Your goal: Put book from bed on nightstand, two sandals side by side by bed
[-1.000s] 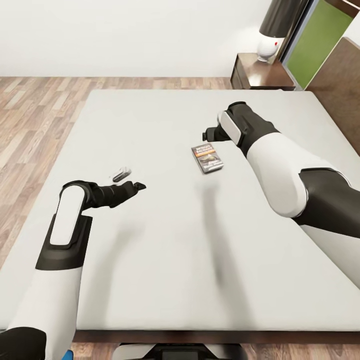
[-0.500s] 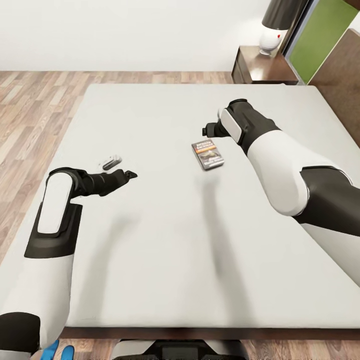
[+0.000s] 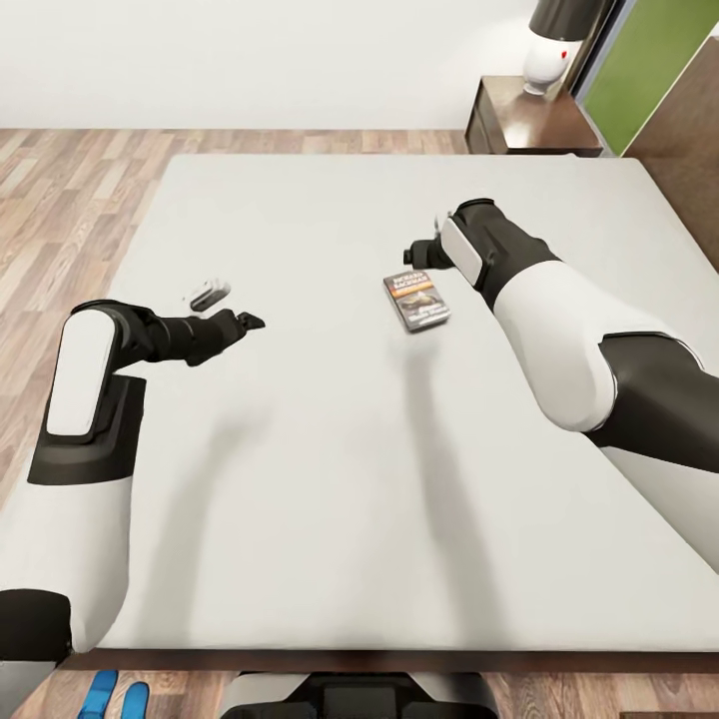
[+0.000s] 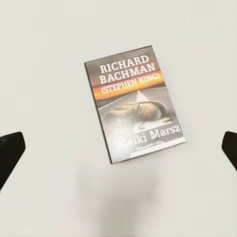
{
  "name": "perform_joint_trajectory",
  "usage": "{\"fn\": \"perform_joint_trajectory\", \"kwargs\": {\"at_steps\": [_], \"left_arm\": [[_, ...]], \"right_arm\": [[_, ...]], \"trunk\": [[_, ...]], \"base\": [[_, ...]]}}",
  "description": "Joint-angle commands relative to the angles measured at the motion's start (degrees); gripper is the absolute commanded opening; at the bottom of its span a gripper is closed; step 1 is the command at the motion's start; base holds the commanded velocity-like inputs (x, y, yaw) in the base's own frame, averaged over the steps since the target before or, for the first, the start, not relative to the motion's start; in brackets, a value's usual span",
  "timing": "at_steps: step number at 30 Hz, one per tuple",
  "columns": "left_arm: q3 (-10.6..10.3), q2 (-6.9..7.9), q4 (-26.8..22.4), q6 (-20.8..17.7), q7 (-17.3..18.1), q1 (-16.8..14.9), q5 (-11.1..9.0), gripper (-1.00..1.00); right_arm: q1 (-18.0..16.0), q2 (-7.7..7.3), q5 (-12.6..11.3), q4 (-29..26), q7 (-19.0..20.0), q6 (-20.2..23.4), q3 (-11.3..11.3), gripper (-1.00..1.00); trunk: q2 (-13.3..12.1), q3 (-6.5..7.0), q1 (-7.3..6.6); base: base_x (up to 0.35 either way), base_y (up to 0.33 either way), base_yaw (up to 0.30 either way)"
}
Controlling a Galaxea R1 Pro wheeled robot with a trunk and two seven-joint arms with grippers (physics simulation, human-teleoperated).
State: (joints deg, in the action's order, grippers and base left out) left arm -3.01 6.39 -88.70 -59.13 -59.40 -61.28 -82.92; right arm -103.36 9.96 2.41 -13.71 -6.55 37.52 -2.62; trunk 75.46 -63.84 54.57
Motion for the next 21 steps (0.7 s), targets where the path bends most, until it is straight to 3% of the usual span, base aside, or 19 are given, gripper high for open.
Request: {"fn": "perform_joint_trajectory", "kwargs": {"at_steps": [1, 2, 3, 5, 6, 14, 21], "left_arm": [[-0.1, -0.05, 0.1, -0.1, -0.9, -0.3, -1.1, 1.00], [-0.2, -0.14, 0.3, -0.1, -1.3, -0.5, -1.8, 1.00], [-0.7, -0.26, 0.8, 0.0, -3.0, -1.4, -4.5, 1.00], [-0.9, -0.22, 0.9, 0.0, -3.6, -1.8, -5.6, 1.00], [-1.6, 0.14, 1.9, 0.2, -5.6, -3.4, -8.7, 1.00], [-2.4, 0.62, 6.2, 0.4, -7.7, -6.9, -12.9, 1.00], [-2.5, 0.78, 8.1, 0.4, -8.2, -9.1, -14.0, 1.00]], "right_arm": [[0.0, 0.04, 0.3, -0.1, -0.1, 0.0, -0.3, 1.00], [0.0, 0.04, 0.3, 0.0, -0.1, -0.3, -0.3, 1.00], [0.0, 0.04, 0.3, 0.0, -0.1, -0.7, -0.3, 1.00], [0.0, 0.04, 0.3, 0.0, -0.1, -0.8, -0.3, 1.00], [0.0, 0.04, 0.2, 0.1, -0.1, -1.0, -0.4, 1.00], [-0.2, 0.04, 0.2, 0.2, 0.9, -0.9, -0.5, 1.00], [-2.1, 0.04, 0.2, 0.0, 1.3, -0.7, -0.6, 1.00]], "trunk": [[0.4, -0.31, 0.22], [0.8, -0.58, 0.44], [1.2, -0.85, 0.66], [2.0, -1.38, 1.10], [2.4, -1.65, 1.32], [5.7, -3.80, 3.08], [8.5, -5.68, 4.62]], "base": [[0.000, 0.000, 0.000], [0.000, 0.000, 0.000], [0.000, 0.000, 0.000], [0.000, 0.000, 0.000], [0.000, 0.000, 0.000], [0.000, 0.000, 0.000], [0.000, 0.000, 0.000]]}}
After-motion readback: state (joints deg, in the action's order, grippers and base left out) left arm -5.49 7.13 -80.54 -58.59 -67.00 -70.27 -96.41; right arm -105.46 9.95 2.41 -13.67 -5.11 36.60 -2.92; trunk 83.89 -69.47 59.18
